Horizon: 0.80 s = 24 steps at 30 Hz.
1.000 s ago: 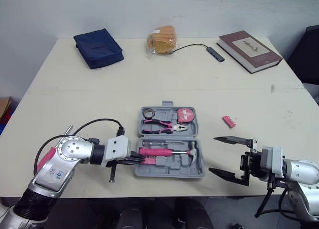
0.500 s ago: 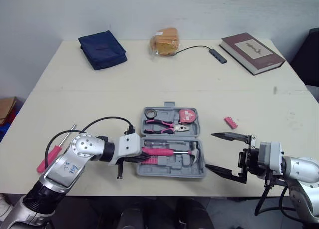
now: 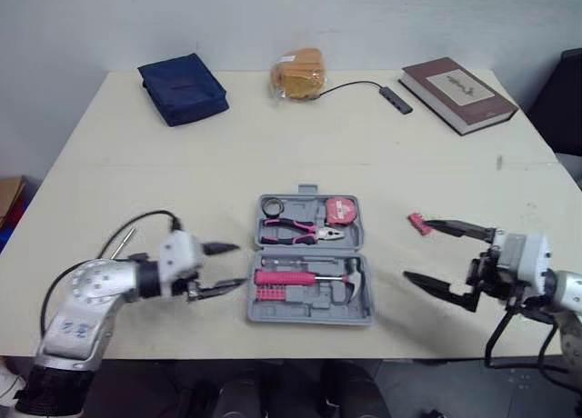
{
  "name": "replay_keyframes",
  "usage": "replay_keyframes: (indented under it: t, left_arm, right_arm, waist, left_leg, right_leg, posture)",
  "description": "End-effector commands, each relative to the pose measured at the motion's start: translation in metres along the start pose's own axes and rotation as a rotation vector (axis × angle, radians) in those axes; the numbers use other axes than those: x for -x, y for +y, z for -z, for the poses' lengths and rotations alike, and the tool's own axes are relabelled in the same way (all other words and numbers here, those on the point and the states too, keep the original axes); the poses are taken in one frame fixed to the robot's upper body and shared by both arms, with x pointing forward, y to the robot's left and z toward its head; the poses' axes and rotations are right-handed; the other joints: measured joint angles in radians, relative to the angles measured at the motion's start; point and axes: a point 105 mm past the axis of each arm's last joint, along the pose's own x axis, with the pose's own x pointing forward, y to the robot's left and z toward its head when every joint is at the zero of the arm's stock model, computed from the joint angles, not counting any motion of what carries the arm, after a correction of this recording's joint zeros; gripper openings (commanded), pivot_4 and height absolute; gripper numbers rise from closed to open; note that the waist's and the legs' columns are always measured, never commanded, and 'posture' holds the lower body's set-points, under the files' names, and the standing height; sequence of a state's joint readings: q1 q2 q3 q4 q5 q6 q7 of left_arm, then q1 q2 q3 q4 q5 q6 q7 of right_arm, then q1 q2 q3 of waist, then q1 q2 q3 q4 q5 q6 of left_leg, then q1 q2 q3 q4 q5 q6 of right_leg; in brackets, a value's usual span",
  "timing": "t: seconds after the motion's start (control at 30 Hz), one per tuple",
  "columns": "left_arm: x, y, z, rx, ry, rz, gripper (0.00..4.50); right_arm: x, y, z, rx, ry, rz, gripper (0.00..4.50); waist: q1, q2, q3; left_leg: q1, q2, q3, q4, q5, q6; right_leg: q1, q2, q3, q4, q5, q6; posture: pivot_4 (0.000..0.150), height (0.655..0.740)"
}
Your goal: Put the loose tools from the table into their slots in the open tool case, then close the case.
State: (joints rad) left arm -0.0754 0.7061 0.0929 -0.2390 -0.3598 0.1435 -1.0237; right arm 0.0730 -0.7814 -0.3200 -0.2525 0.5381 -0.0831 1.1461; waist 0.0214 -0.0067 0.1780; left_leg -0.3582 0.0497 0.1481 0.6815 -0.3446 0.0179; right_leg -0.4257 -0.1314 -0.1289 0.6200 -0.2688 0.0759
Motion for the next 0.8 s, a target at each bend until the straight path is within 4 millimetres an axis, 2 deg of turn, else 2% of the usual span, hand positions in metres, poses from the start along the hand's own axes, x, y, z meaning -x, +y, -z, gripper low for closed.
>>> replay_keyframes:
  t: [0.03, 0.13, 0.23, 0.33, 0.37, 0.4, 0.5, 0.57, 0.67, 0.73, 0.8]
  left_arm:
    - [0.1, 0.05, 0.019, 0.013, -0.001, -0.468, 4.45]
    - [0.162, 0.067, 0.034, 0.045, 0.043, -0.769, 4.45]
    - [0.217, 0.058, 0.058, 0.095, 0.14, -0.951, 4.45]
    - [0.253, 0.048, 0.065, 0.116, 0.183, -1.062, 4.45]
    - [0.26, 0.046, 0.065, 0.118, 0.185, -1.079, 4.45]
    - [0.268, 0.044, 0.064, 0.111, 0.191, -1.107, 4.45]
    - [0.307, 0.035, 0.067, 0.163, 0.193, -1.269, 4.45]
    - [0.32, 0.026, 0.073, 0.19, 0.217, -1.305, 4.45]
    - [0.323, 0.022, 0.077, 0.211, 0.205, -1.318, 4.45]
    - [0.318, 0.023, 0.076, 0.217, 0.17, -1.309, 4.45]
    - [0.3, 0.031, 0.072, 0.204, 0.124, -1.249, 4.45]
  right_arm:
    - [0.047, -0.029, 0.011, 0.032, 0.059, 0.214, 4.5]
    - [0.081, -0.047, 0.025, 0.062, 0.116, 0.379, 4.5]
    - [0.118, -0.05, 0.045, 0.07, 0.236, 0.462, 4.5]
    - [0.154, -0.059, 0.053, 0.068, 0.298, 0.597, 4.5]
    - [0.162, -0.06, 0.054, 0.069, 0.309, 0.623, 4.5]
    - [0.17, -0.06, 0.057, 0.057, 0.329, 0.645, 4.5]
    - [0.203, -0.054, 0.068, 0.02, 0.405, 0.752, 4.5]
    - [0.217, -0.052, 0.073, 0.008, 0.422, 0.827, 4.5]
    - [0.225, -0.046, 0.078, 0.013, 0.443, 0.858, 4.5]
    - [0.229, -0.047, 0.078, 0.033, 0.434, 0.899, 4.5]
    - [0.22, -0.051, 0.076, 0.04, 0.383, 0.898, 4.5]
  waist:
    - [0.0, 0.0, 0.0]
    - [-0.011, -0.001, 0.001]
    - [-0.019, -0.002, 0.001]
    - [-0.025, -0.002, 0.001]
    - [-0.025, -0.002, 0.001]
    - [-0.025, -0.002, 0.001]
    - [-0.025, -0.002, 0.001]
    - [-0.028, -0.002, 0.001]
    - [-0.035, -0.001, 0.001]
    - [-0.043, -0.001, 0.001]
    - [-0.049, -0.001, 0.001]
  left_leg:
    - [0.0, 0.0, 0.0, 0.0, 0.0, 0.0]
    - [0.0, 0.0, 0.0, -0.001, -0.001, 0.001]
    - [0.0, 0.0, 0.001, -0.001, -0.002, 0.003]
    - [0.0, 0.0, 0.001, -0.002, -0.004, 0.003]
    - [0.0, 0.0, 0.001, -0.002, -0.004, 0.003]
    - [0.0, 0.0, 0.001, -0.002, -0.004, 0.002]
    - [0.0, 0.0, 0.001, -0.002, -0.005, 0.001]
    - [0.001, 0.002, 0.001, -0.003, -0.007, -0.004]
    - [0.003, 0.002, 0.003, -0.008, -0.007, -0.006]
    - [0.003, 0.002, 0.003, -0.009, -0.006, -0.006]
    - [0.004, 0.002, 0.003, -0.009, -0.006, -0.007]
  right_leg:
    - [0.0, 0.0, 0.0, 0.0, 0.0, 0.0]
    - [0.0, 0.001, -0.001, -0.001, 0.0, 0.0]
    - [0.0, 0.0, -0.001, -0.001, 0.0, 0.0]
    - [0.0, 0.0, -0.001, -0.003, 0.0, 0.0]
    - [0.0, -0.001, -0.001, -0.003, 0.0, 0.0]
    - [0.0, -0.001, -0.001, -0.004, 0.0, 0.0]
    - [0.0, -0.002, -0.001, -0.004, 0.0, 0.0]
    - [0.0, -0.002, 0.0, -0.003, -0.001, -0.001]
    - [-0.001, -0.001, 0.0, -0.003, -0.001, -0.002]
    - [-0.001, -0.001, 0.0, -0.003, -0.001, -0.002]
    - [-0.001, -0.001, 0.0, -0.002, -0.001, -0.002]
  posture:
    - [0.15, 0.74]
    - [0.15, 0.74]
    - [0.15, 0.74]
    - [0.15, 0.74]
    - [0.15, 0.74]
    - [0.15, 0.74]
    - [0.15, 0.74]
    - [0.15, 0.74]
    - [0.15, 0.74]
    - [0.15, 0.74]
    - [0.15, 0.74]
